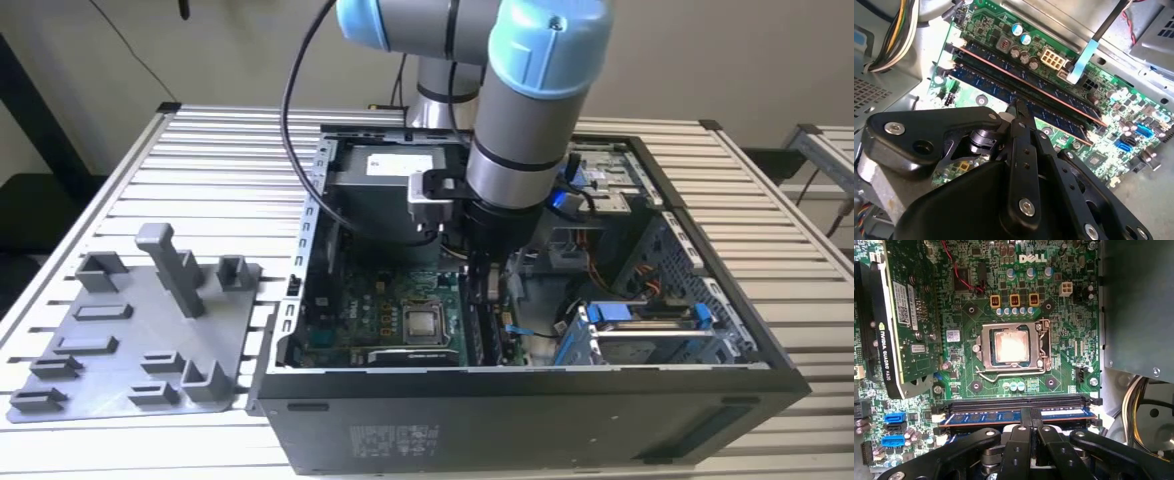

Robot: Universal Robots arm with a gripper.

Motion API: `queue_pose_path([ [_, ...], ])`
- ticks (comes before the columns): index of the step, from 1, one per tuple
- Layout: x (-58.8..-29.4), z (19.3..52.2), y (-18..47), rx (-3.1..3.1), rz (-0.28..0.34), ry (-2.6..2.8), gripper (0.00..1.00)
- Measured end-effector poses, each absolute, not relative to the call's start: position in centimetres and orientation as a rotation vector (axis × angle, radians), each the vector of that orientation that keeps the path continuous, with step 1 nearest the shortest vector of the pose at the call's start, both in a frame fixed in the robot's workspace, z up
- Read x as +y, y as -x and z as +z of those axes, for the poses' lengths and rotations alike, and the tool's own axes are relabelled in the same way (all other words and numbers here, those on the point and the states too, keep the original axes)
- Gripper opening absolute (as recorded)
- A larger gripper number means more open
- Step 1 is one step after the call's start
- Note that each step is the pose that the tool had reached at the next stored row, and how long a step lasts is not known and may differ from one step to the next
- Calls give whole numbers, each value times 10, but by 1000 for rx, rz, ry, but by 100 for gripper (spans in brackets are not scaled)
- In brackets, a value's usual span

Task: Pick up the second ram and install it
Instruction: 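Press down the second ram until it locks into place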

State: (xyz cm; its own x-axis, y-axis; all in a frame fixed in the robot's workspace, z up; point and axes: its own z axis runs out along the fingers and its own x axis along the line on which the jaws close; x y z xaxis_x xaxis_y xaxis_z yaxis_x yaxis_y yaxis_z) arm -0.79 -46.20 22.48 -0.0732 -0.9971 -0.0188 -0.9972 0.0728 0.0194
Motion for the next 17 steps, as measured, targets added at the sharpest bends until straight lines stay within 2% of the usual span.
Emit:
queue_pose_path([
  [6, -462, 218, 8, 2301, 41, 2141, 11],
  [17, -462, 259, 8, 2299, 43, 2140, 11],
])
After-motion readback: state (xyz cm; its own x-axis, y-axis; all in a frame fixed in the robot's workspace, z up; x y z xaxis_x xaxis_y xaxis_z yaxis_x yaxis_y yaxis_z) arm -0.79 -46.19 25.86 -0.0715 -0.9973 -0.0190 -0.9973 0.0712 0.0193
